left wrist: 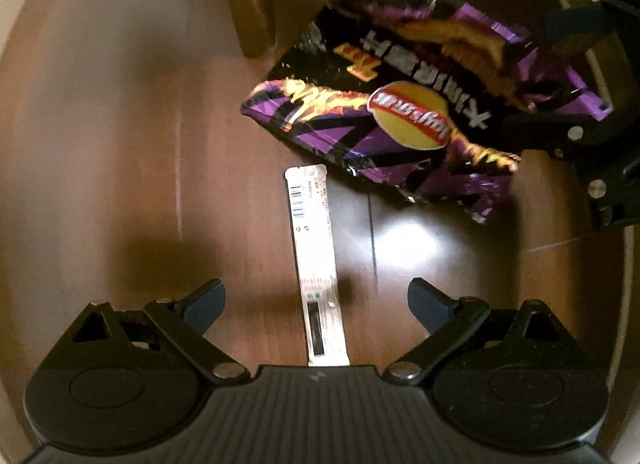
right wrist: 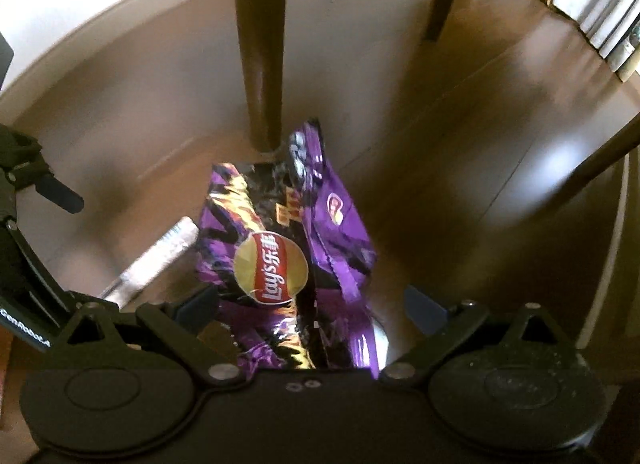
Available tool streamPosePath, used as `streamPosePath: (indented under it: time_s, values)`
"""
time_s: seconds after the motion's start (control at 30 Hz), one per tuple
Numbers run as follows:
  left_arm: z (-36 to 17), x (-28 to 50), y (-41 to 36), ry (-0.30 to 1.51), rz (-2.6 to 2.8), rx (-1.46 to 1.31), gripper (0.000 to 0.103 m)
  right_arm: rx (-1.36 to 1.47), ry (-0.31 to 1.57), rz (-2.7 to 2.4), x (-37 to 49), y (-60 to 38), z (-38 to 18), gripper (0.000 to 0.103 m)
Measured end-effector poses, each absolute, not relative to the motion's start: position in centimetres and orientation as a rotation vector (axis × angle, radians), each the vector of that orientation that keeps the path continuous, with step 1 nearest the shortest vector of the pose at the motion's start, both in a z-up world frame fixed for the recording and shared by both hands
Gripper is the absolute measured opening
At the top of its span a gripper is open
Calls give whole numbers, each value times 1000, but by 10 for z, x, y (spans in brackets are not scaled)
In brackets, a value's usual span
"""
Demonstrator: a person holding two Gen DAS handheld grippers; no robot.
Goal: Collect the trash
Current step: 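Grasp purple Lay's chip bag with right while left grasps white stick wrapper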
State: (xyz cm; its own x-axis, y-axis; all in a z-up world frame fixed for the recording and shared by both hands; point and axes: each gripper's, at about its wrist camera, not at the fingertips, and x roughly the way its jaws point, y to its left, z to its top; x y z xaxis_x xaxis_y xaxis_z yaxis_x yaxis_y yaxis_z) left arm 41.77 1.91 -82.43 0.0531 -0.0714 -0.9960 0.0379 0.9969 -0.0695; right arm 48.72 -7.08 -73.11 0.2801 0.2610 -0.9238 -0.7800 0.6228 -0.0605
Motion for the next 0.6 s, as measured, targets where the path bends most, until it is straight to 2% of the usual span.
streamPosePath:
  time_s: [0.1,0.3,0.37,0.47,0.5,0.57,0.6]
  values:
    - [-840,424,17,1524,-102,0,98,-568,1074,737,491,-70,-745,100]
    - [-860,428,16,1544,-133,16,98,-517,1096,706,498,-69,-760,90]
    - [-863,428,17,1555,-142,17,91,-505,1102,700,499,-71,-761,83]
    - [-861,428,15,1545,-150,35,89,-492,1106,692,502,-73,-758,79]
    - [-861,429,16,1545,-143,44,86,-486,1107,689,502,-74,-757,77]
    - [-855,428,12,1526,-123,106,64,-478,1116,682,503,-75,-756,72]
    - [-852,427,10,1516,-130,128,60,-475,1121,674,503,-76,-757,70]
